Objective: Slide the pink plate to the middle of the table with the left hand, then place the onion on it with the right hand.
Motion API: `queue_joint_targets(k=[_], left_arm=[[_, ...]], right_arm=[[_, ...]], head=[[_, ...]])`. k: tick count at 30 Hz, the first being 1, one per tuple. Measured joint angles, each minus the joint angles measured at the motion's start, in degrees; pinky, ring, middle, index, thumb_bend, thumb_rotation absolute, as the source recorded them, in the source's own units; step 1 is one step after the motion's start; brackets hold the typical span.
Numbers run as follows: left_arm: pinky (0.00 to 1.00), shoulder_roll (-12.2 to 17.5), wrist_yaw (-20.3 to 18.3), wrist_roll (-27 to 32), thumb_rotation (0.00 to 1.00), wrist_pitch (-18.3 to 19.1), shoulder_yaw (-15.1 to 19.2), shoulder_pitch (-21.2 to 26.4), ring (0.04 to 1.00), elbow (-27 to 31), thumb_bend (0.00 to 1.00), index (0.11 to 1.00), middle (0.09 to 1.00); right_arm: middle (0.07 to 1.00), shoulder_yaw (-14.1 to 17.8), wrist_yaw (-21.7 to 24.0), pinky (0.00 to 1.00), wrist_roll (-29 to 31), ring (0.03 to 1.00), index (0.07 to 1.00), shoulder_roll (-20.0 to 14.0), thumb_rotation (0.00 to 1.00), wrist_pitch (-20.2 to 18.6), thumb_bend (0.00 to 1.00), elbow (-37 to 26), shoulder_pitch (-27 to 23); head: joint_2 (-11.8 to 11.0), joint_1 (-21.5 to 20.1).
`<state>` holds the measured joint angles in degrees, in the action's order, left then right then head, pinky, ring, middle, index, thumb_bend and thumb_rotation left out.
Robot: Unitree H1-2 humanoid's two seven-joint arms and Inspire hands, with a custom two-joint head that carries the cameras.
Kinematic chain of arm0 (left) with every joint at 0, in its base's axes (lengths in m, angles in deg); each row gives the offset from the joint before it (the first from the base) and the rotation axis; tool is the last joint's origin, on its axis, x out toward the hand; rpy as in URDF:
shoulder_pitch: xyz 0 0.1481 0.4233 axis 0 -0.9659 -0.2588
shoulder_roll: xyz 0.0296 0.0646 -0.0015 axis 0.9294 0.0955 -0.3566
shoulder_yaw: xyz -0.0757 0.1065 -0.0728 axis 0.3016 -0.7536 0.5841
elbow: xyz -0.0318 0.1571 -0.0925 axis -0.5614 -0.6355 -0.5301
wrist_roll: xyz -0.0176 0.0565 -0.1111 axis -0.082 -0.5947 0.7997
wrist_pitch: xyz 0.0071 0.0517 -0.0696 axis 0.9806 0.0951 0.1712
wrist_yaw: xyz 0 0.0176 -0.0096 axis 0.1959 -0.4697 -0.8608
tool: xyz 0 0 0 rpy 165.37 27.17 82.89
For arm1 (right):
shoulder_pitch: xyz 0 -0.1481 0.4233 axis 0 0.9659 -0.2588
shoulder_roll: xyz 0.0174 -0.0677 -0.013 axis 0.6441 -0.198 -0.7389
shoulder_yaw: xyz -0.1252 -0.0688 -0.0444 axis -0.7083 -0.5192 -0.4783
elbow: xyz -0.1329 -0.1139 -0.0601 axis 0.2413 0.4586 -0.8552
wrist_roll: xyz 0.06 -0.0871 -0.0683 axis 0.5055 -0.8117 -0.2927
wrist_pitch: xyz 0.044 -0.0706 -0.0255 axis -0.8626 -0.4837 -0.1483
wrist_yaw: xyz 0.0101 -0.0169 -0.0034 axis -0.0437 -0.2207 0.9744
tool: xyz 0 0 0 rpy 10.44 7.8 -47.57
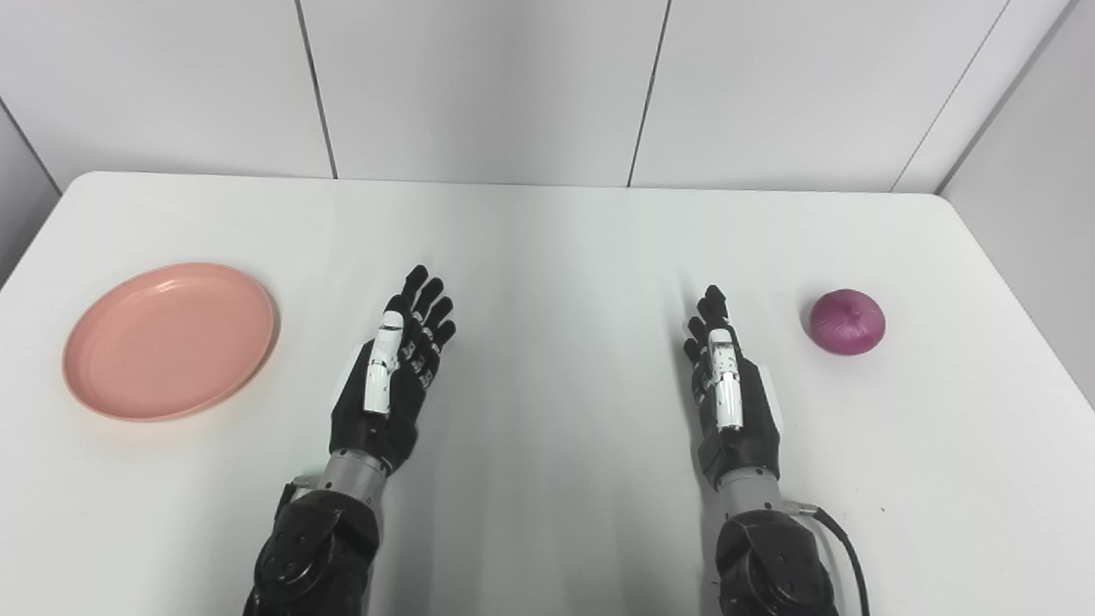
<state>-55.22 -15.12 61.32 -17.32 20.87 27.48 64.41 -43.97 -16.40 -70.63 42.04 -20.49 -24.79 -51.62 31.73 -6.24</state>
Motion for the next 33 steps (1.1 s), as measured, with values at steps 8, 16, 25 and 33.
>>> queue_joint_targets(k=[8,16,25,33], left_arm=[[1.00,-0.02,0.02,-0.43,1.00,0.00,-0.05,0.00,0.995,0.01,0.44,0.990,1.000],[1.00,-0.01,0.01,-1.06,1.00,0.00,-0.12,0.03,0.998,0.01,0.44,0.995,1.000],[1.00,-0.01,-0.13,-0.97,1.00,0.00,-0.07,0.03,1.000,0.02,0.43,1.000,1.000],[1.00,0.00,-0.12,-1.04,1.00,0.09,-0.10,0.03,1.000,0.11,0.43,1.000,1.000]], right_arm=[[1.000,0.02,0.01,1.00,0.10,1.000,1.000,0.00,1.00,0.00,0.30,0.00,0.00],[1.000,0.01,0.00,1.00,0.08,1.000,1.000,0.00,1.00,0.00,0.30,0.00,0.00],[1.000,-0.02,0.01,1.00,0.06,1.000,1.000,0.00,1.00,0.00,0.31,0.00,0.00],[1.000,-0.01,0.01,1.00,0.11,1.000,1.000,-0.01,1.00,-0.01,0.27,-0.03,0.00]], head=[[0.18,0.00],[0.09,0.18],[0.26,0.09],[0.44,0.09]])
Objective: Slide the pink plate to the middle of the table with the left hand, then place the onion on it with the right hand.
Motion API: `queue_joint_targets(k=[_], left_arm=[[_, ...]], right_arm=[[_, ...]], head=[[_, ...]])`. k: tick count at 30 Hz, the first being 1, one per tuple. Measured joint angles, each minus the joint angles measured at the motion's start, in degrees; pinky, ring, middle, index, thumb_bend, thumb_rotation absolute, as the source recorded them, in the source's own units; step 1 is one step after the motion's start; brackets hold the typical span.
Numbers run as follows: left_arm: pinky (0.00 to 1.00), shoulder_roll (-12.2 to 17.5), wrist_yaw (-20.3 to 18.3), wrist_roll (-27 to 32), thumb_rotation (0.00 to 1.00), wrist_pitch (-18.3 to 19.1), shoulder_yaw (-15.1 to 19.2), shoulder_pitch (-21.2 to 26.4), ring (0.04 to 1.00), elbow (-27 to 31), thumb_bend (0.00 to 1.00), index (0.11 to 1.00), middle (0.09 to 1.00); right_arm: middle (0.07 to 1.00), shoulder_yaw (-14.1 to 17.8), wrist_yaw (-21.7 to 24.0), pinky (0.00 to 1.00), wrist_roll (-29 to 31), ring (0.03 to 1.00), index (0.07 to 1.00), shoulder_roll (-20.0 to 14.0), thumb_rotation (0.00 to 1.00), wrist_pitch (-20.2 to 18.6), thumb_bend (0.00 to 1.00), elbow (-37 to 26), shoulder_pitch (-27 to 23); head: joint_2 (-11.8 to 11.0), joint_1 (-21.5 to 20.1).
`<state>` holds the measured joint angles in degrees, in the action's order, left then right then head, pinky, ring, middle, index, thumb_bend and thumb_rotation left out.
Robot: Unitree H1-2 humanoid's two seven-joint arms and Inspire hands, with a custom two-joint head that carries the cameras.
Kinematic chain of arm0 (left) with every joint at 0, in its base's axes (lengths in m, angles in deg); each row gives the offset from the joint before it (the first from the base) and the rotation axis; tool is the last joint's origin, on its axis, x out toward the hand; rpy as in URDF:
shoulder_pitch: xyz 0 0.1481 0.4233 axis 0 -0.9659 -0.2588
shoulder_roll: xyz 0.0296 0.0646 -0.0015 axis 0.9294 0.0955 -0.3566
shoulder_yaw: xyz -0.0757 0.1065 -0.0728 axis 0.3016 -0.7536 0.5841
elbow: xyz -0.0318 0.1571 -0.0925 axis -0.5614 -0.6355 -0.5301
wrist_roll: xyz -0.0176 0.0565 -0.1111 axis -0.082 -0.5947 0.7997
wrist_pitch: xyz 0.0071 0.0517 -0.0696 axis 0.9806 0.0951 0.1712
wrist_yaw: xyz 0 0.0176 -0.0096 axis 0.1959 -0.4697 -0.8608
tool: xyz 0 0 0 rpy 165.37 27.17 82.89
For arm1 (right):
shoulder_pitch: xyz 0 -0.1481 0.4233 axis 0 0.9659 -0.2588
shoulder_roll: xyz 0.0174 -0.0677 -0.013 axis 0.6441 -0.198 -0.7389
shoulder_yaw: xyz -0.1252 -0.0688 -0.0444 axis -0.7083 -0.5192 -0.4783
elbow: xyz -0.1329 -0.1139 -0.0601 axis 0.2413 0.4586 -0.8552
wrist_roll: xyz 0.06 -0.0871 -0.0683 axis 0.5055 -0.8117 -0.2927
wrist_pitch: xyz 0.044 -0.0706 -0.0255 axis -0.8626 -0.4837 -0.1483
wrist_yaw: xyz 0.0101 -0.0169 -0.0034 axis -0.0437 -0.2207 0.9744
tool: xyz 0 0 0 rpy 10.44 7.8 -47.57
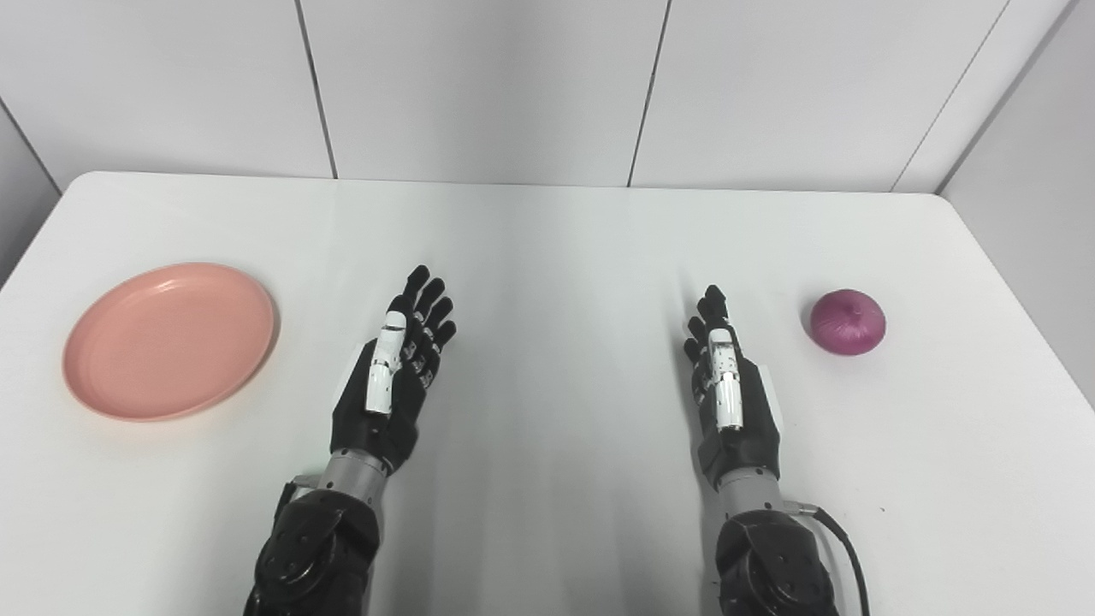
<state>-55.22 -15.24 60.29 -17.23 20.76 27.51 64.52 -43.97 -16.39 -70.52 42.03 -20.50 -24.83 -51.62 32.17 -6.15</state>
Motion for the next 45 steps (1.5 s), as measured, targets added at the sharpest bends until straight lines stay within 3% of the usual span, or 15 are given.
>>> queue_joint_targets(k=[7,16,17,32,36,45], left_arm=[[1.00,-0.01,0.04,-0.07,1.00,0.16,-0.01,0.00,1.000,0.09,0.44,0.999,1.000],[1.00,-0.79,0.80,-0.75,1.00,-0.07,-0.35,0.03,0.996,-0.14,0.43,0.996,1.000],[1.00,-1.10,0.97,-0.91,1.00,-0.10,-0.44,0.04,0.997,-0.18,0.43,0.998,1.000],[1.00,-4.84,2.26,-2.84,1.00,-3.03,-2.65,1.27,0.994,-4.07,0.44,0.994,1.000],[1.00,-4.84,2.85,-4.00,1.00,-4.05,-3.41,1.58,0.993,-4.85,0.43,0.988,1.000],[1.00,-4.83,4.77,-6.17,1.00,-6.70,-5.24,2.64,1.000,-7.32,0.43,0.999,1.000]], right_arm=[[1.000,-0.03,0.00,1.00,-0.10,1.000,1.000,-0.02,1.00,0.00,0.30,-0.01,0.00],[1.000,0.16,0.18,1.00,0.06,1.000,1.000,-0.69,1.00,-0.34,0.21,-0.21,0.03],[1.000,0.29,0.32,1.00,0.30,1.000,1.000,-0.86,1.00,-0.34,0.21,-0.21,0.04],[1.000,1.84,2.45,1.00,3.27,1.000,1.000,-4.00,1.00,-0.29,0.10,-0.07,0.16],[1.000,2.33,2.88,1.00,3.93,1.000,1.000,-4.55,1.00,-0.29,0.09,-0.03,0.22],[1.000,3.93,4.50,1.00,6.58,1.000,1.000,-6.39,1.00,-0.01,0.14,1.24,-0.08]], head=[[-0.35,0.88],[-1.49,5.62],[-2.19,7.89],[-6.85,20.11],[-8.96,24.42],[-11.16,30.57]])
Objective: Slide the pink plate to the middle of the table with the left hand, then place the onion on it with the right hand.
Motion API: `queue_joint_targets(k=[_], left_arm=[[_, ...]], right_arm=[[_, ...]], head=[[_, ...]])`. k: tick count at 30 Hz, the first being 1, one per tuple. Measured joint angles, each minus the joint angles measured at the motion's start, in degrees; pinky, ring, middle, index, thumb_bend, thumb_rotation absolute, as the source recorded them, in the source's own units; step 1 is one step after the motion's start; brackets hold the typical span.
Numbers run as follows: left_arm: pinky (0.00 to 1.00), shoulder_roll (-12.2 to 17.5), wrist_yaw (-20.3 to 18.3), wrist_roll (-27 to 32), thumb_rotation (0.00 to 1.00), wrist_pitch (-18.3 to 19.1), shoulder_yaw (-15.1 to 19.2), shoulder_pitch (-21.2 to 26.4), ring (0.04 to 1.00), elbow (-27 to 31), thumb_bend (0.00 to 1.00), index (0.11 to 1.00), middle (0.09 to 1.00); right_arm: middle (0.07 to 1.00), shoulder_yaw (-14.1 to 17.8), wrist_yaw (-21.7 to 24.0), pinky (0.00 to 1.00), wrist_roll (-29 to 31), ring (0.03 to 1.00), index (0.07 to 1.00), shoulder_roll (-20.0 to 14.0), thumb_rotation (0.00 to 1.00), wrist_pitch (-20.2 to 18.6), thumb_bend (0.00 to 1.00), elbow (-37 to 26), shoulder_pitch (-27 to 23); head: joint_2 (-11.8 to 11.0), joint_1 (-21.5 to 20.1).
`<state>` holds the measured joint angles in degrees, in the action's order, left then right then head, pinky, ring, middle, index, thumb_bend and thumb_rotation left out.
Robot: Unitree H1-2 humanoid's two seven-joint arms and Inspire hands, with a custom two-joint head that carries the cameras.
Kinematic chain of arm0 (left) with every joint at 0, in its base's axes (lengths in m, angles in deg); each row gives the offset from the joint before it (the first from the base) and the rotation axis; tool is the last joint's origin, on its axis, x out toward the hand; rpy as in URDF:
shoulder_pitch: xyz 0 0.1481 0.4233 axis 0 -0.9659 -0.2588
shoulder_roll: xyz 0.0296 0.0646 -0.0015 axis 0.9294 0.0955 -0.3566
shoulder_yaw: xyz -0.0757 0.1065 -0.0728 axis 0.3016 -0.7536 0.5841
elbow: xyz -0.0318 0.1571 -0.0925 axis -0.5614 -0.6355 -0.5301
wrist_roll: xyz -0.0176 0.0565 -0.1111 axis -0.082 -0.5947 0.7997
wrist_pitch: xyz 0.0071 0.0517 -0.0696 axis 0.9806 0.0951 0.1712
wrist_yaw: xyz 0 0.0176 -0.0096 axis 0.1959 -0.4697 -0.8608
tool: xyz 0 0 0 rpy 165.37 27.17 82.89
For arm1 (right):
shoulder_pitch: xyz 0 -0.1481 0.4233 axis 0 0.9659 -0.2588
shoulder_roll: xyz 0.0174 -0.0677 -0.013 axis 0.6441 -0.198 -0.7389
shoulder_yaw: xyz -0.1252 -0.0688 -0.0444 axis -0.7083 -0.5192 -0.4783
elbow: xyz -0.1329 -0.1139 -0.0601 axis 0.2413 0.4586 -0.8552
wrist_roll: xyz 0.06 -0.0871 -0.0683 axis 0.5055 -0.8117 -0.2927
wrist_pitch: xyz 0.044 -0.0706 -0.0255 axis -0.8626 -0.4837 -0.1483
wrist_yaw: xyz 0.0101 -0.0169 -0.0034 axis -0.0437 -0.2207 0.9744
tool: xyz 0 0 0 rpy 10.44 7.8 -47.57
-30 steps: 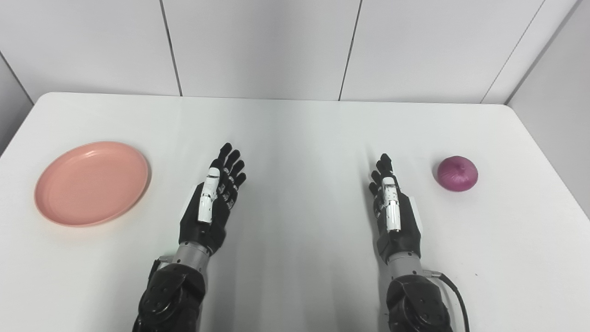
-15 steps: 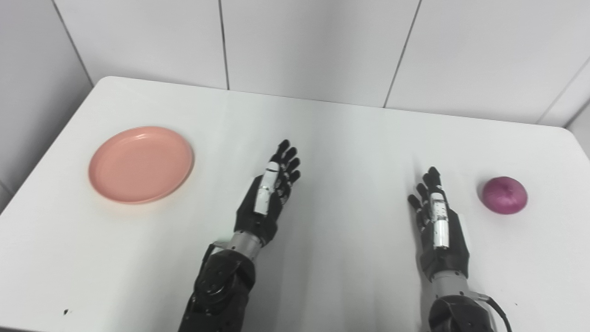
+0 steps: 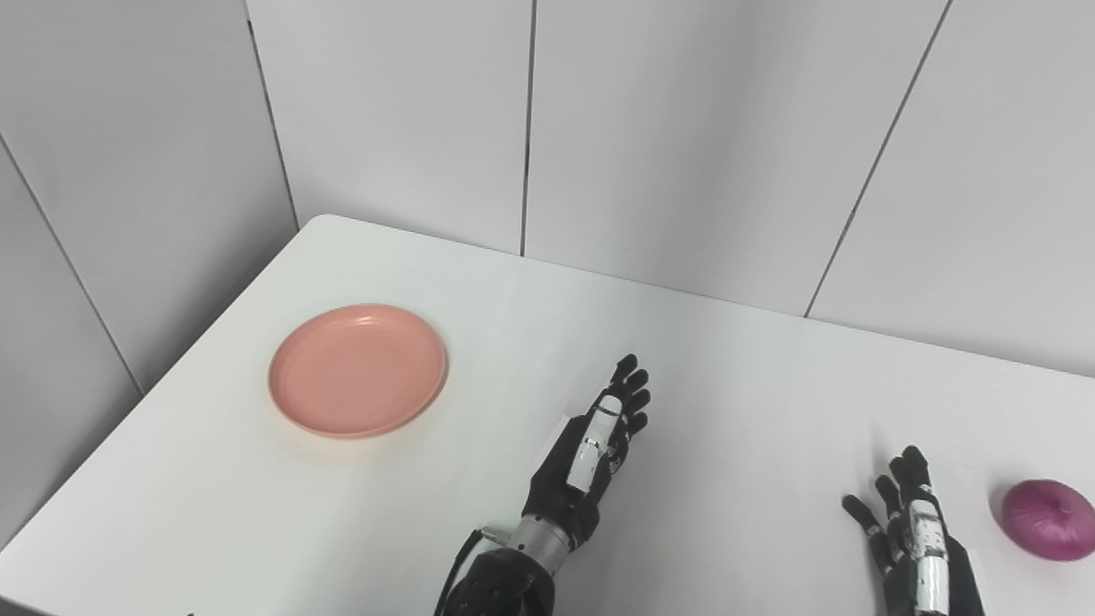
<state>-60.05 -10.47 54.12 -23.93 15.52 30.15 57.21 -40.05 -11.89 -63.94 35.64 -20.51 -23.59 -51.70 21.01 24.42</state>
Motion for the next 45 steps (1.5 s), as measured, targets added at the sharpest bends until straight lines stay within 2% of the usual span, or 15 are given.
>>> queue_joint_targets(k=[1,4,11,16,21,23,25,32,43,45], left_arm=[[1.00,0.00,0.26,-0.05,1.00,-0.16,-0.14,0.19,1.000,-0.27,0.43,1.000,1.000],[0.99,-0.01,0.71,-0.09,1.00,-0.95,-0.59,0.99,1.000,-1.81,0.41,1.000,1.000],[0.96,-0.17,1.88,-0.05,1.00,-2.39,-1.48,2.81,0.999,-4.41,0.39,1.000,1.000],[0.96,-0.43,3.14,-0.04,1.00,-3.21,-1.99,4.33,0.999,-6.56,0.39,1.000,1.000],[0.98,-0.86,3.99,-0.02,1.00,-4.33,-2.49,6.06,1.000,-9.22,0.41,1.000,1.000],[0.99,-0.98,4.26,-0.04,1.00,-4.61,-2.72,6.60,1.000,-9.89,0.41,1.000,1.000],[0.99,-1.00,4.35,-0.04,1.00,-4.80,-2.88,6.68,1.000,-10.02,0.41,1.000,1.000],[0.99,-1.02,4.40,-0.03,1.00,-5.17,-3.05,6.80,1.000,-10.26,0.42,1.000,1.000],[0.96,-1.02,5.06,-0.11,1.00,-5.02,-3.07,6.80,0.996,-9.83,0.41,0.992,0.999],[0.97,-1.01,5.54,-0.33,1.00,-4.86,-3.08,6.79,0.993,-9.54,0.41,0.984,0.997]], right_arm=[[1.000,0.16,0.51,1.00,0.32,1.000,1.000,-0.30,1.00,0.28,0.19,0.67,-0.22],[1.000,0.76,1.18,1.00,1.53,1.000,1.000,-1.03,1.00,0.78,0.26,1.75,-1.08],[0.991,1.39,0.60,1.00,1.02,0.978,0.978,-0.98,1.00,1.67,0.31,2.79,-1.55],[0.974,1.95,0.97,0.96,1.17,0.956,0.950,-1.87,0.96,3.34,0.40,4.65,-1.96],[0.966,2.52,0.92,0.97,1.15,0.951,0.948,-2.51,0.93,4.33,0.39,5.37,-2.55],[0.968,2.48,1.05,0.95,1.18,0.946,0.954,-2.53,0.93,4.33,0.43,5.36,-2.54],[0.943,2.40,1.45,0.87,1.16,0.914,0.927,-2.84,0.89,4.41,0.42,5.37,-2.51],[0.920,2.49,0.86,0.79,1.05,0.884,0.903,-2.59,0.89,4.41,0.36,5.35,-2.52],[0.879,2.24,0.50,0.63,0.56,0.835,0.866,-2.56,0.90,4.41,0.39,5.23,-2.51],[0.850,2.21,0.50,0.56,0.30,0.800,0.833,-2.53,0.87,4.41,0.39,5.23,-2.51]], head=[[-0.01,0.01],[-1.41,3.43],[-2.03,7.73],[-2.73,11.78],[-2.90,12.32],[-2.91,12.32],[-2.91,12.32],[-2.73,12.23],[-2.47,11.97],[-2.55,11.97]])
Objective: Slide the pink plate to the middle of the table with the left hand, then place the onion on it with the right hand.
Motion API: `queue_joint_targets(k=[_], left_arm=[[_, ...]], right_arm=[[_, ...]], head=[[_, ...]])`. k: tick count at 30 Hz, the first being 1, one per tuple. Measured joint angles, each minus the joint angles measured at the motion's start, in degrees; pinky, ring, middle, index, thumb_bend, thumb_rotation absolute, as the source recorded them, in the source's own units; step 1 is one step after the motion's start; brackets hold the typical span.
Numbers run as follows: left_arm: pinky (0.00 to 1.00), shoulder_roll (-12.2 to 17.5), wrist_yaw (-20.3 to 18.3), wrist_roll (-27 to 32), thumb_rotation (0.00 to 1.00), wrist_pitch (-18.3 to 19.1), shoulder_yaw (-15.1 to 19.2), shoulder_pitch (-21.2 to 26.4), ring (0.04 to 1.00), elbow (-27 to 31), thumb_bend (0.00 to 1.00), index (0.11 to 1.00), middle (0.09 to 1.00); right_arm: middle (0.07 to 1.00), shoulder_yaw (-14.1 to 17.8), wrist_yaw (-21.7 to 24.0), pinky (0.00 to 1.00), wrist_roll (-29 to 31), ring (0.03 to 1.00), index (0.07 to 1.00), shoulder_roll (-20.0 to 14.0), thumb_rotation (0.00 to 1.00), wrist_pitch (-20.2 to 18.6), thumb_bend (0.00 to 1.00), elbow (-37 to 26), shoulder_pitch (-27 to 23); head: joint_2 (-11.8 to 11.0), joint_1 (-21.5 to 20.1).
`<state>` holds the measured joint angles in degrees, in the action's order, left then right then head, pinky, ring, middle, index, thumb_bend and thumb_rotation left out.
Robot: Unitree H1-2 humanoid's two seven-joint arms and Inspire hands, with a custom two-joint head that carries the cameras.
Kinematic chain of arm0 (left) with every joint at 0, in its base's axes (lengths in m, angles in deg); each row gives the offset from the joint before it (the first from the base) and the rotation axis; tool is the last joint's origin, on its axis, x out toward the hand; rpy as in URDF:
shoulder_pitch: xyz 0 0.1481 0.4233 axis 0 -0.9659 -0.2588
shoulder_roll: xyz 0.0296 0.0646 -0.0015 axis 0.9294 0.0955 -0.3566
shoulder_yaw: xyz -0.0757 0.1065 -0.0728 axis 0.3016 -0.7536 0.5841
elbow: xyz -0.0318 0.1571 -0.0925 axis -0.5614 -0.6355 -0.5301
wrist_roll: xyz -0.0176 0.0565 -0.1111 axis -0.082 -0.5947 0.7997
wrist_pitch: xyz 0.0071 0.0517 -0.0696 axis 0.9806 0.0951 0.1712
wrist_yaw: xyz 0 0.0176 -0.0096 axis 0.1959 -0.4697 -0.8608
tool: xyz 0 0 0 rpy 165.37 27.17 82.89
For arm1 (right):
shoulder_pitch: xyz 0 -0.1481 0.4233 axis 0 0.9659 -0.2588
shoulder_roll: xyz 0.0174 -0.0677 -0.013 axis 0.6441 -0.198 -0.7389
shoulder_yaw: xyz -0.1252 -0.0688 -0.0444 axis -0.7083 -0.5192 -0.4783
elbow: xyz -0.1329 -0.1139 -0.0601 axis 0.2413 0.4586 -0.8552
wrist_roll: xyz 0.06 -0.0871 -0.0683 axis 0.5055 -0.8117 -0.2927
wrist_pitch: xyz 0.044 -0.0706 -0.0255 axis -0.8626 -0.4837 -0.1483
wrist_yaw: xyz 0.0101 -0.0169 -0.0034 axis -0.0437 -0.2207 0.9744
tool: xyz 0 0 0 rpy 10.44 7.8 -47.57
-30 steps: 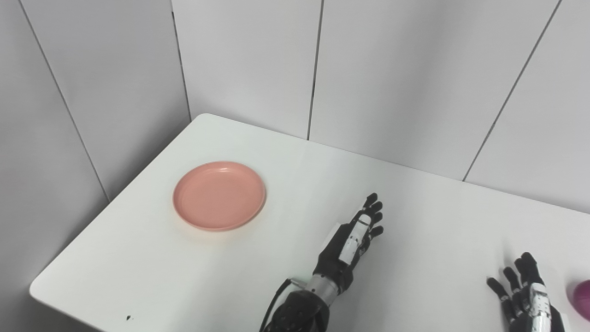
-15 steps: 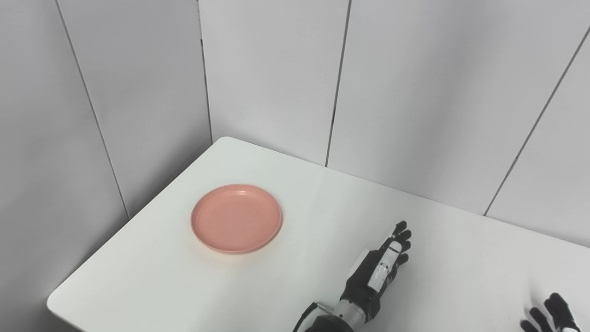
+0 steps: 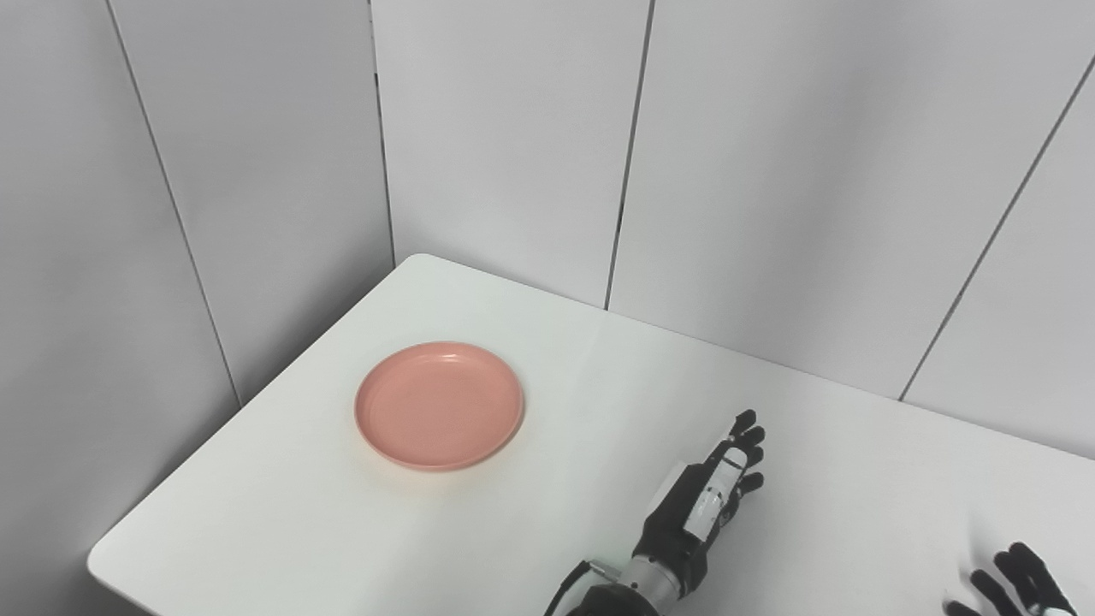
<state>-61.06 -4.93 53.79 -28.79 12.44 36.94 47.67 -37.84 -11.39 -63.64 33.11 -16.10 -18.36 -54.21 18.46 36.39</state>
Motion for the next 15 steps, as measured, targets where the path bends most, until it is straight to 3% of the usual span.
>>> queue_joint_targets(k=[8,15], left_arm=[[1.00,0.15,1.33,-0.43,1.00,0.85,0.66,-0.28,1.000,2.04,0.41,0.998,1.000],[1.00,0.39,1.84,0.51,1.00,5.84,1.91,-0.94,1.000,7.55,0.41,0.999,1.000]], right_arm=[[0.804,0.21,0.04,0.42,0.74,0.740,0.777,0.20,0.86,0.07,0.38,0.10,-0.05],[0.774,0.18,-0.01,0.38,0.76,0.706,0.743,0.23,0.84,0.16,0.36,0.19,-0.21]], head=[[0.00,0.18],[-0.18,0.53]])
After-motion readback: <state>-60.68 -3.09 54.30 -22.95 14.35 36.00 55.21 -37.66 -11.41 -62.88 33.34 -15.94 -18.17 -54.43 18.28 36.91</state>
